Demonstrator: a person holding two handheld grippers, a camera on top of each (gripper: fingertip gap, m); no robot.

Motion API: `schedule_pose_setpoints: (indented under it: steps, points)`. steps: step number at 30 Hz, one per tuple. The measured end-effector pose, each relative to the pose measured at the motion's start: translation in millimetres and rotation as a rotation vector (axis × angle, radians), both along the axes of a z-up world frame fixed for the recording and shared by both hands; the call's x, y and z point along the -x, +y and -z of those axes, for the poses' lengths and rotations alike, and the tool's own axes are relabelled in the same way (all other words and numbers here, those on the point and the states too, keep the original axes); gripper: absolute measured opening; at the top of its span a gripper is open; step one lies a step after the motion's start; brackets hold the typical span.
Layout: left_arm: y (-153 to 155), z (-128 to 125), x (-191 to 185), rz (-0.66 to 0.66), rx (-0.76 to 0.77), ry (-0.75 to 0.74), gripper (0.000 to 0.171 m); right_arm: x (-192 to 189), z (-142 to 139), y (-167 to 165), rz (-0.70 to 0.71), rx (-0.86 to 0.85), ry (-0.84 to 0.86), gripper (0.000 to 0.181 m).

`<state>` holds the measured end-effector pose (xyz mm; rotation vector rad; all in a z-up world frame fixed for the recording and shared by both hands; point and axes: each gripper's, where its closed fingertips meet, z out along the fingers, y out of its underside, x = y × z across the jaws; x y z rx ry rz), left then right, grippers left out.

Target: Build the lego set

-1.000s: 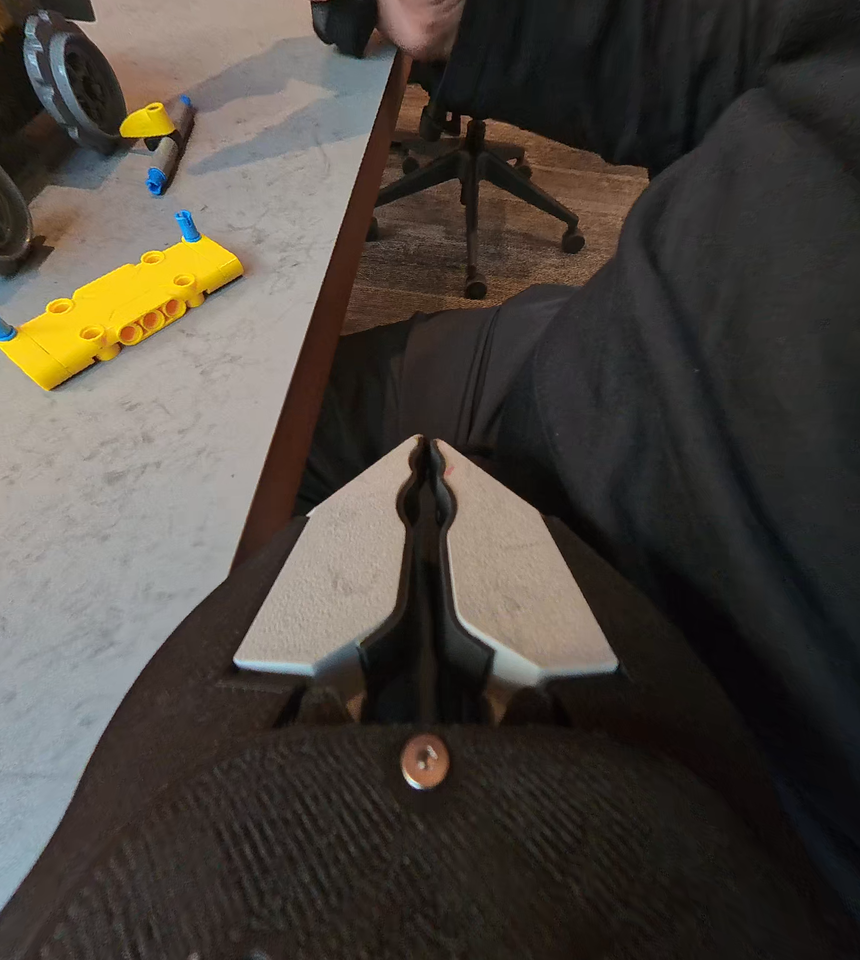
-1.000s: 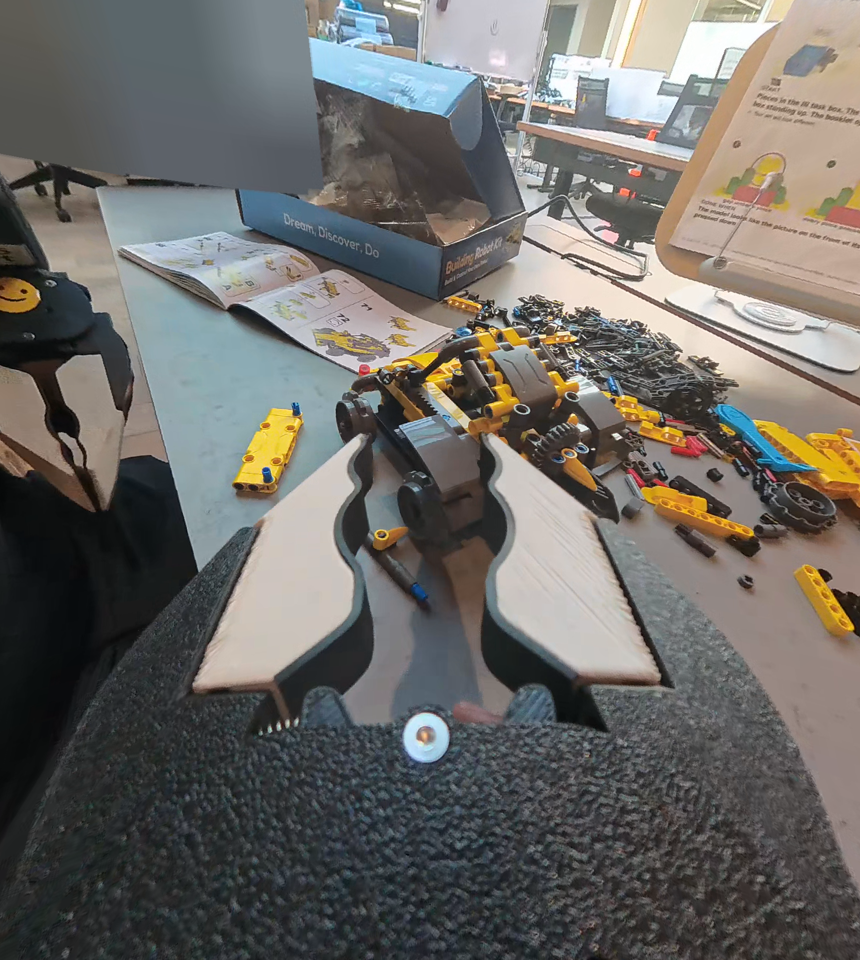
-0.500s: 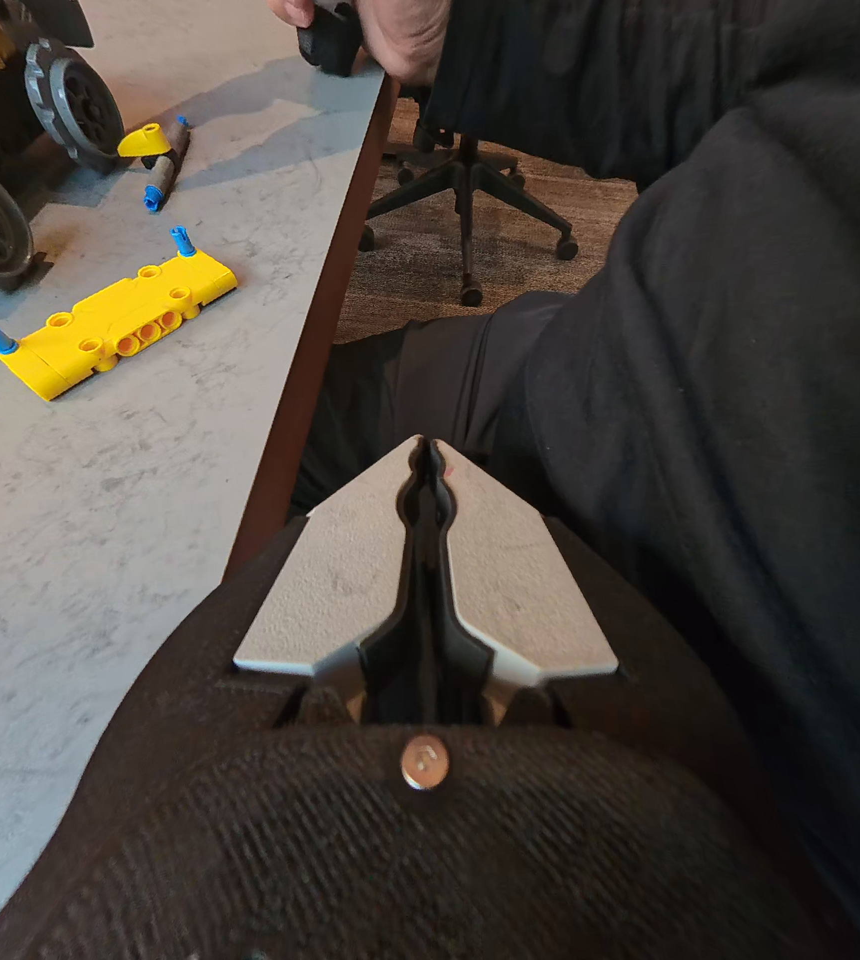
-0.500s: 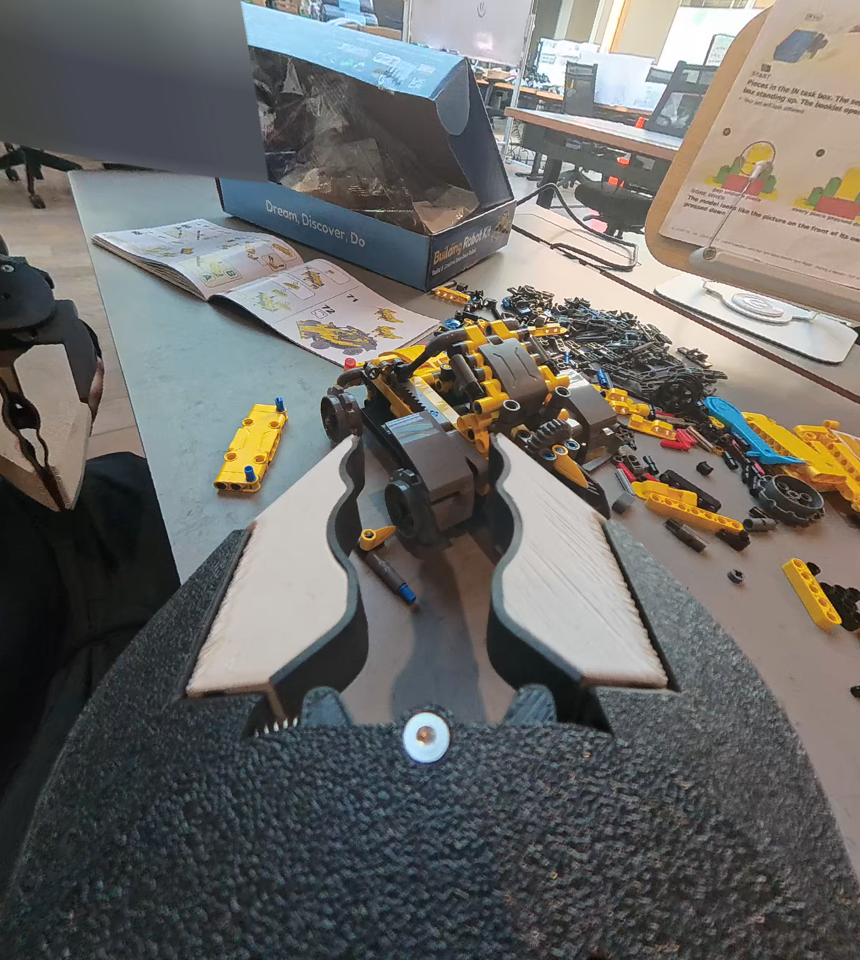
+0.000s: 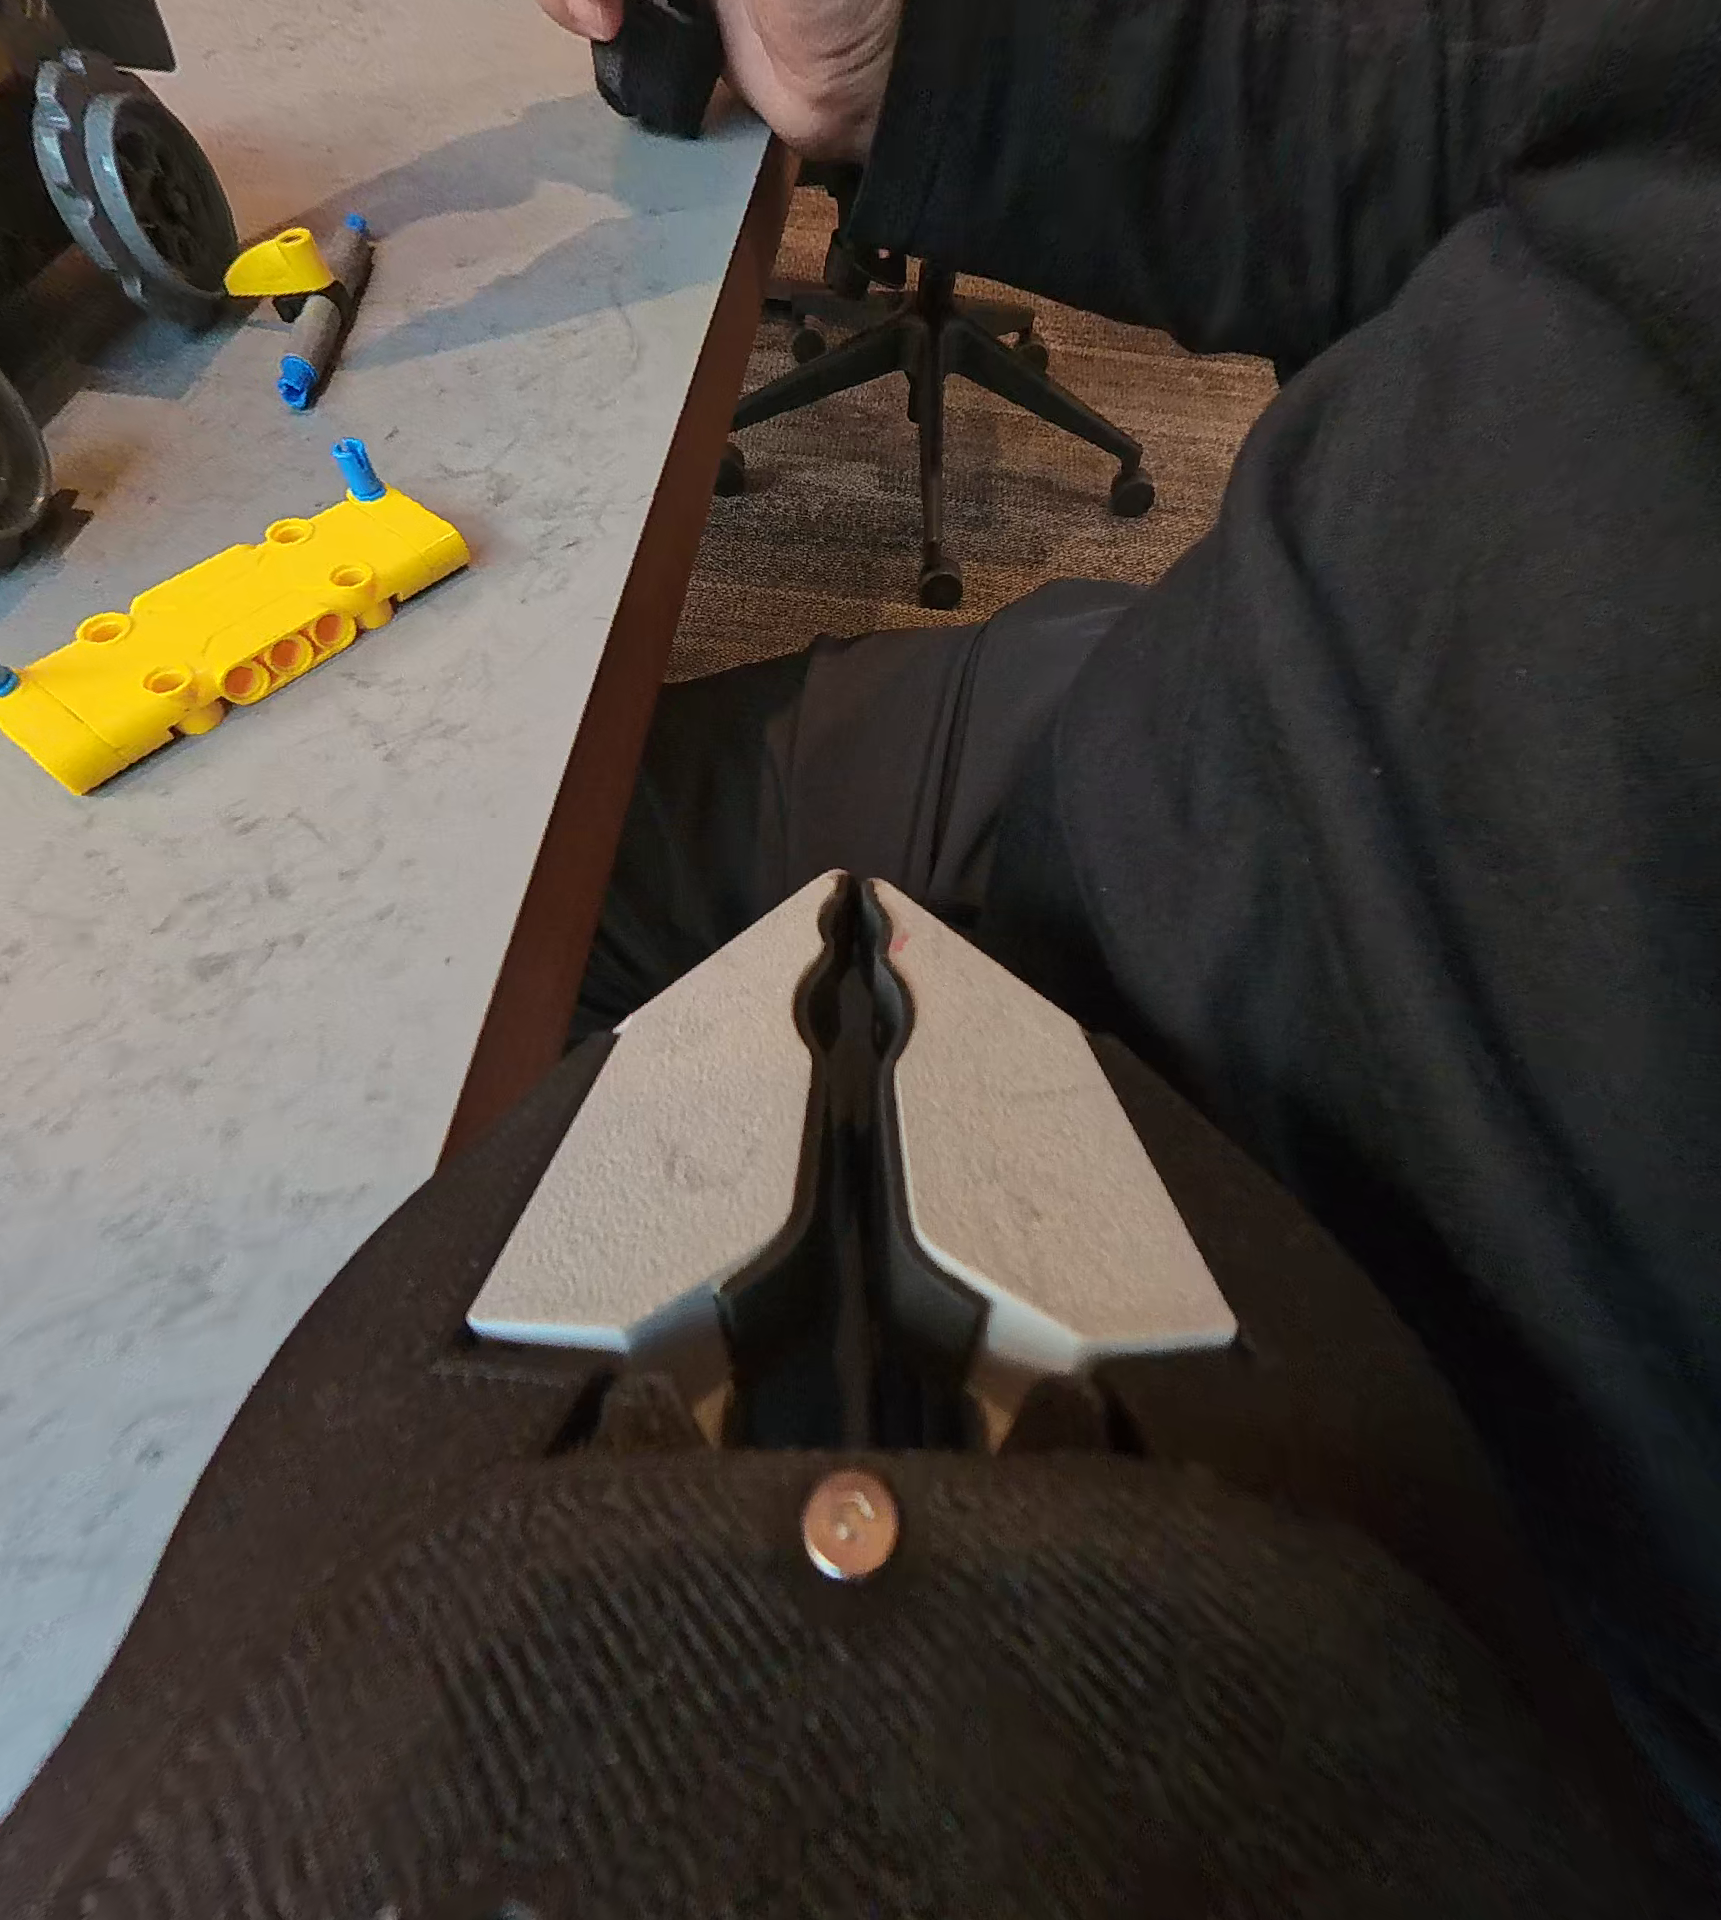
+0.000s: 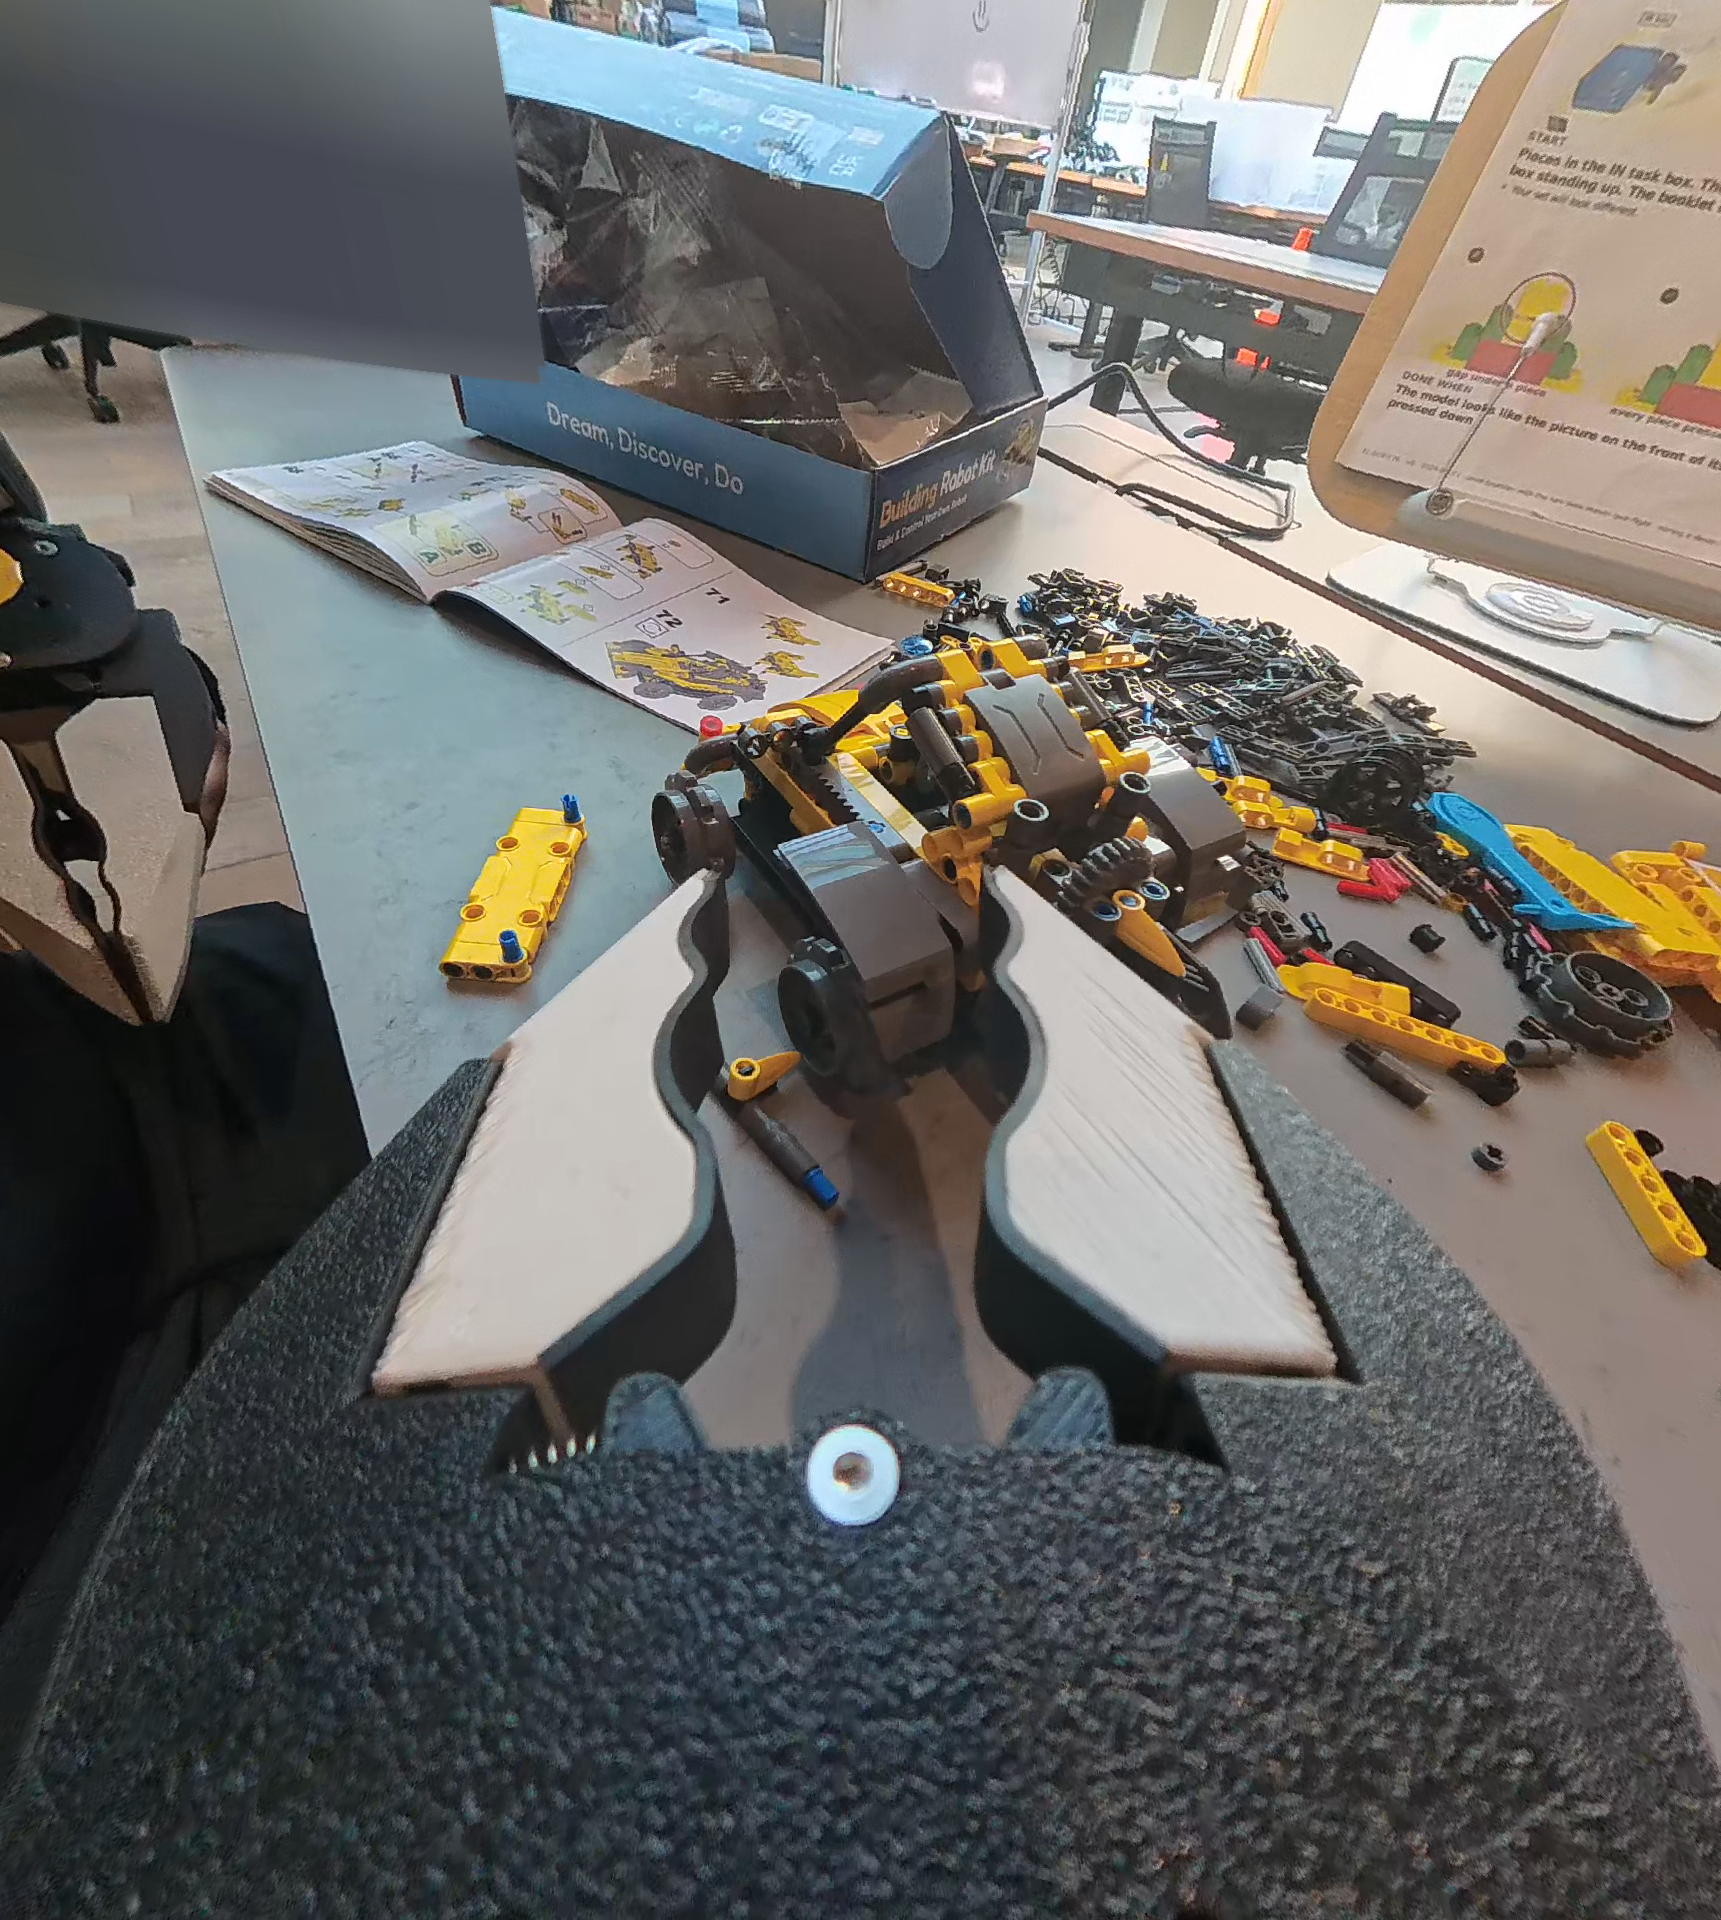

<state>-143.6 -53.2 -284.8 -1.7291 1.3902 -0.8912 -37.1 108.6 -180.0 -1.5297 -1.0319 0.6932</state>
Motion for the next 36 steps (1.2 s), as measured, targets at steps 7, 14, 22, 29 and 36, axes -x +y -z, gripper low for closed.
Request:
schedule_pose_setpoints:
  steps: [7, 14, 22, 29, 36]
  points:
    - [2, -1, 2, -0.011, -0.007, 0.000, 0.000, 35, 16, -27, -0.128, 0.051, -0.106, 0.048]
    - [4, -1, 3, -0.018, 0.004, -0.010, 0.000, 77, 48, -55, -0.235, 0.121, -0.309, 0.056]
    - [3, -1, 3, -0.012, 0.006, -0.010, 0.000, 81, 66, -59, -0.239, 0.176, -0.413, 0.033]
    - [1, 0, 2, -0.007, 0.001, 0.000, 0.000, 77, 71, -59, -0.244, 0.213, -0.431, 0.027]
    - [0, -3, 4, -0.006, -0.012, -0.004, 0.000, 75, 71, -64, -0.292, 0.279, -0.412, 0.020]
